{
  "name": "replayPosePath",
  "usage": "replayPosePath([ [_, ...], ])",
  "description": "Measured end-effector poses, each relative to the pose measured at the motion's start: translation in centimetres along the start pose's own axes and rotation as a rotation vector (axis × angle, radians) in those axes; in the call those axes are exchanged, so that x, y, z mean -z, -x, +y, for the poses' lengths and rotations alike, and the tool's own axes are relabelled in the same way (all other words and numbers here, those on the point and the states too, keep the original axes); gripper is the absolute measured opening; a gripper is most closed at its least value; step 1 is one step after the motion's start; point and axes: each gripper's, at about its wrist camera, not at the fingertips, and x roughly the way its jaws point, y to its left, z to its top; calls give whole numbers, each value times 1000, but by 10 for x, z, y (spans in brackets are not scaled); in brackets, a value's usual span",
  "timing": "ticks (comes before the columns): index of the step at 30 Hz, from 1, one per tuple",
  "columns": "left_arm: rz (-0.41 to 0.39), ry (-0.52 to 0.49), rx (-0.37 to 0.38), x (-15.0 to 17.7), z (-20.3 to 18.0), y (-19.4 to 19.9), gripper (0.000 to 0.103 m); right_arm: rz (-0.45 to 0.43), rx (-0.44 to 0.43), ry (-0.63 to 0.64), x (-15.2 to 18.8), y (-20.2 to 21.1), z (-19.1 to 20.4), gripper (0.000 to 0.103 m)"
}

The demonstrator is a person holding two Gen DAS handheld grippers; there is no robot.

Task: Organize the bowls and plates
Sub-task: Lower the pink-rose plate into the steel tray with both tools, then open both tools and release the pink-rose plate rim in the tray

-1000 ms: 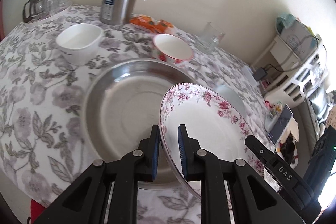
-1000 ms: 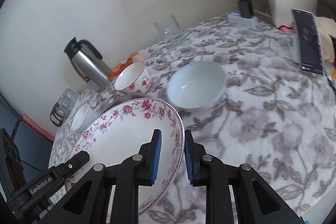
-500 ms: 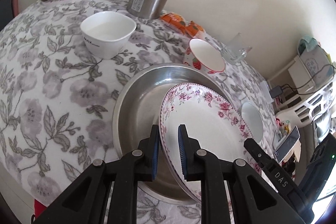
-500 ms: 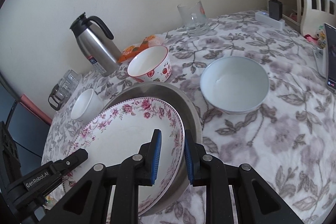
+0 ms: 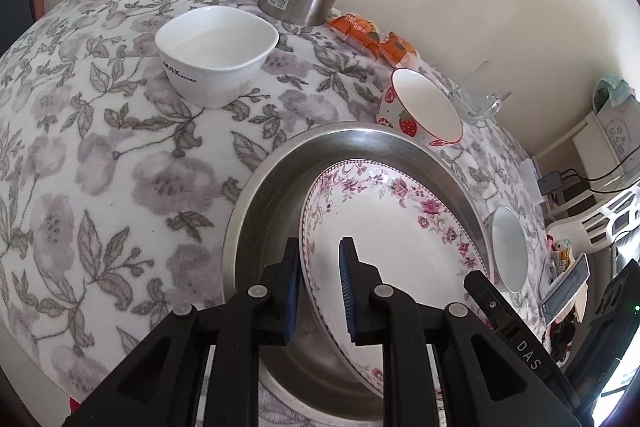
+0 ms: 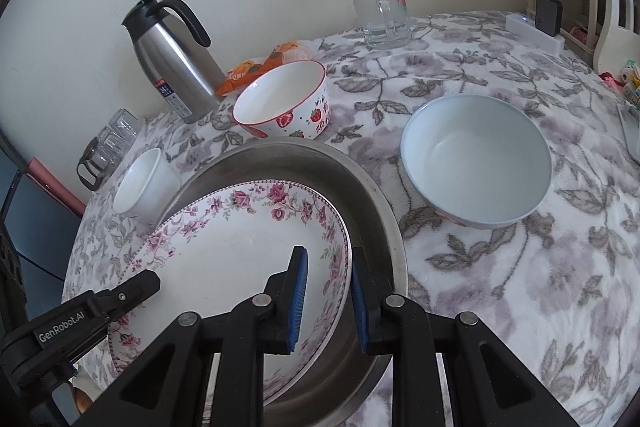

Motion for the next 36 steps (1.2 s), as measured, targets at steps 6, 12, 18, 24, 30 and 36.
replayPosePath([
  [6, 21, 12, -31, -3, 3, -12, 18, 3, 6, 17, -2, -6, 3, 23],
  [12, 41, 7, -40, -2, 2, -18, 18, 21, 11, 15, 0, -10, -1, 23],
  [18, 73, -8, -63, -1, 2, -25, 18, 27, 29, 32, 1, -13, -1, 23],
  [24, 82, -19, -75, 0, 4, -29, 21, 26, 46, 61, 3, -13, 2, 23],
  [30, 70, -48, -98, -1, -1, -33, 24, 26, 72, 95, 5, -15, 5, 22],
  [36, 68, -68, -109, -2, -2, -34, 28, 22, 96, 126, 7, -15, 9, 23],
])
